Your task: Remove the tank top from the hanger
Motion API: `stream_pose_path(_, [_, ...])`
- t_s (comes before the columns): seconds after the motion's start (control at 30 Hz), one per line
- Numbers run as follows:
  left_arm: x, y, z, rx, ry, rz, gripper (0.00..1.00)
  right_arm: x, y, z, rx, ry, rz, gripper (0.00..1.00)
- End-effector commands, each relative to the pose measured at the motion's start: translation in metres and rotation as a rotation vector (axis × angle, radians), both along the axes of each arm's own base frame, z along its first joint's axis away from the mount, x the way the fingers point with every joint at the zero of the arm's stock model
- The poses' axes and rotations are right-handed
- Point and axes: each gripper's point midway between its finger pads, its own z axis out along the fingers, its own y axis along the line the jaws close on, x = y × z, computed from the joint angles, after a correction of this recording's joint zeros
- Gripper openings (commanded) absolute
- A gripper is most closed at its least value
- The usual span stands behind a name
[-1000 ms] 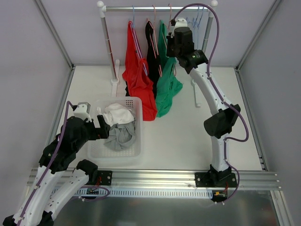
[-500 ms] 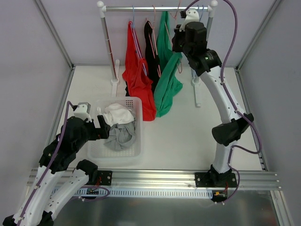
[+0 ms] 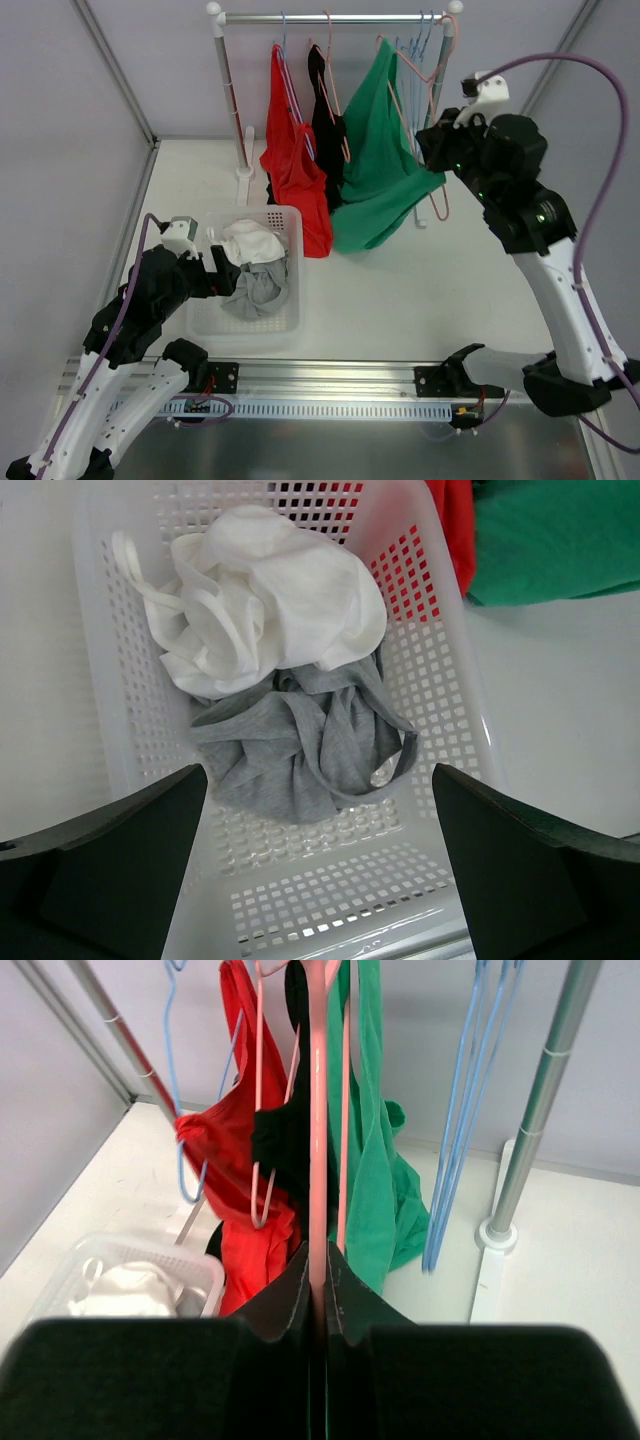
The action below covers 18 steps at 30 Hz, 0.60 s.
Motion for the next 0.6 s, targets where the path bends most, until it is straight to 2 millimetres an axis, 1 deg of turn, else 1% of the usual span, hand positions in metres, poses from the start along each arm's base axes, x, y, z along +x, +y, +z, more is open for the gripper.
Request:
stream_pose_path(0.0, [0.004,-0.017,0.015,-0.028,-0.052,-0.097,0.99,-0.059,-0.019,0.040,0.075,-0.117,0.059,0.00])
stream_pose_path(0.03, [0.004,-0.021,0.019,-0.033,-0.061,-0.117,0.99,-0.071,-0.023,0.033,0.064,-0.090,0.074,0.00])
stream_pose_path(0.07, [0.001,-0.030,0.025,-0.062,-0.066,-0.168,0.99,-0.096,-0.030,0.042,0.084,-0.119,0.106,0.00])
stream_pose_path(0.1, [0.001,-0.037,0.035,-0.090,-0.094,-0.198,0.99,-0.108,-0.033,0.041,0.094,-0.115,0.118,0.00])
stream_pose_path(0.13, [0.000,-0.044,0.051,-0.125,-0.120,-0.227,0.99,-0.118,-0.037,0.028,0.085,-0.075,0.123,0.00])
stream_pose_path(0.17, [-0.001,-0.051,0.062,-0.157,-0.138,-0.262,0.99,-0.133,-0.034,0.024,0.088,-0.065,0.179,0.00])
stream_pose_path(0.2, [-0.004,-0.064,0.080,-0.214,-0.166,-0.325,0.99,-0.153,-0.043,0.028,0.099,-0.085,0.189,0.00])
stream_pose_path(0.23, [-0.001,-0.073,0.101,-0.243,-0.184,-0.354,0.99,-0.164,-0.047,0.015,0.088,-0.045,0.198,0.00])
stream_pose_path(0.27, [-0.004,-0.085,0.112,-0.275,-0.186,-0.421,0.99,-0.184,-0.053,0.016,0.101,-0.061,0.220,0.00])
stream_pose_path(0.3, [-0.002,-0.092,0.125,-0.293,-0.200,-0.451,0.99,-0.195,-0.056,0.013,0.102,-0.058,0.237,0.00])
stream_pose_path(0.33, [0.005,-0.105,0.146,-0.317,-0.221,-0.487,0.99,-0.204,-0.058,0.004,0.100,-0.037,0.246,0.00])
stream_pose_path(0.4, [0.008,-0.124,0.165,-0.314,-0.252,-0.553,0.99,-0.225,-0.064,0.003,0.115,-0.052,0.271,0.00])
stream_pose_path(0.43, [0.010,-0.147,0.182,-0.296,-0.279,-0.586,0.99,-0.240,-0.073,0.001,0.128,-0.060,0.270,0.00])
stream_pose_path(0.5, [0.008,-0.175,0.198,-0.244,-0.336,-0.638,0.99,-0.255,-0.081,0.001,0.140,-0.068,0.265,0.00])
stream_pose_path(0.53, [0.003,-0.204,0.210,-0.225,-0.353,-0.671,0.99,-0.265,-0.086,-0.005,0.136,-0.056,0.270,0.00])
stream_pose_path(0.57, [0.004,-0.220,0.218,-0.216,-0.378,-0.674,0.99,-0.272,-0.088,-0.006,0.138,-0.055,0.275,0.00])
